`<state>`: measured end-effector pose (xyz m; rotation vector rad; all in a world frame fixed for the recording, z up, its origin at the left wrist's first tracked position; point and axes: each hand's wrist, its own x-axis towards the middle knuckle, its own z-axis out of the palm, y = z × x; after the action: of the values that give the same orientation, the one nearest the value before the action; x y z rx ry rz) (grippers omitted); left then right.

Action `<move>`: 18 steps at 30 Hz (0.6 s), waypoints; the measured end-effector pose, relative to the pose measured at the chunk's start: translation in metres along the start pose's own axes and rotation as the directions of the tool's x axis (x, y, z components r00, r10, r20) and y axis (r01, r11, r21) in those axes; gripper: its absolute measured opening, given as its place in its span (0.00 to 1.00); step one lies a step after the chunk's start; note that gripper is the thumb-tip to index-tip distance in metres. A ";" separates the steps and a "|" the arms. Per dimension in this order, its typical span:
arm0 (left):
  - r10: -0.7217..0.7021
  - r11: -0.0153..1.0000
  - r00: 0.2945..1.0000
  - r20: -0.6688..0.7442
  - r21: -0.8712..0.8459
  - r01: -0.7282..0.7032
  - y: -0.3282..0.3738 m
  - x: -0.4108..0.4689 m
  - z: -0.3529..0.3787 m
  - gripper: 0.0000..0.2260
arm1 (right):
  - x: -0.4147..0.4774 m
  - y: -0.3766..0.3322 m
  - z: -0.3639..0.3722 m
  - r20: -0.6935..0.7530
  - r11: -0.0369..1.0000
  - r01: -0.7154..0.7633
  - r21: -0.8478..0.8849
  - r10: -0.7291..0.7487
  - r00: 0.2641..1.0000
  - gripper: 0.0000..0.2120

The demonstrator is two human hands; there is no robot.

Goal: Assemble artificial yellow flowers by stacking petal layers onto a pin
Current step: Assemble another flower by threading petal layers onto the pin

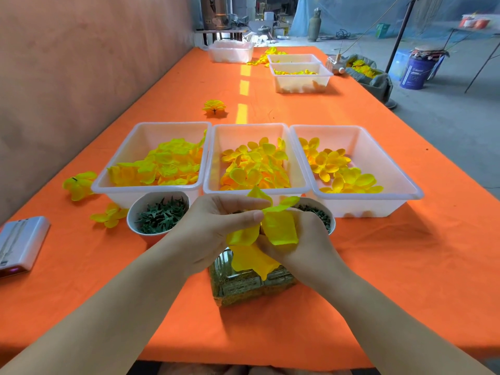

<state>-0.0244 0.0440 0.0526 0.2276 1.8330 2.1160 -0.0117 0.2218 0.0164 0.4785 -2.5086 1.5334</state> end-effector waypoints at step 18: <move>0.184 0.887 0.977 0.104 0.411 -0.211 0.005 0.005 -0.014 0.07 | -0.001 0.008 0.003 -0.011 0.996 0.035 0.086 -0.034 0.999 0.05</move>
<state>-0.0341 0.0319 0.0548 0.6009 2.2957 1.7776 -0.0137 0.2222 0.0083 0.5233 -2.4220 1.6322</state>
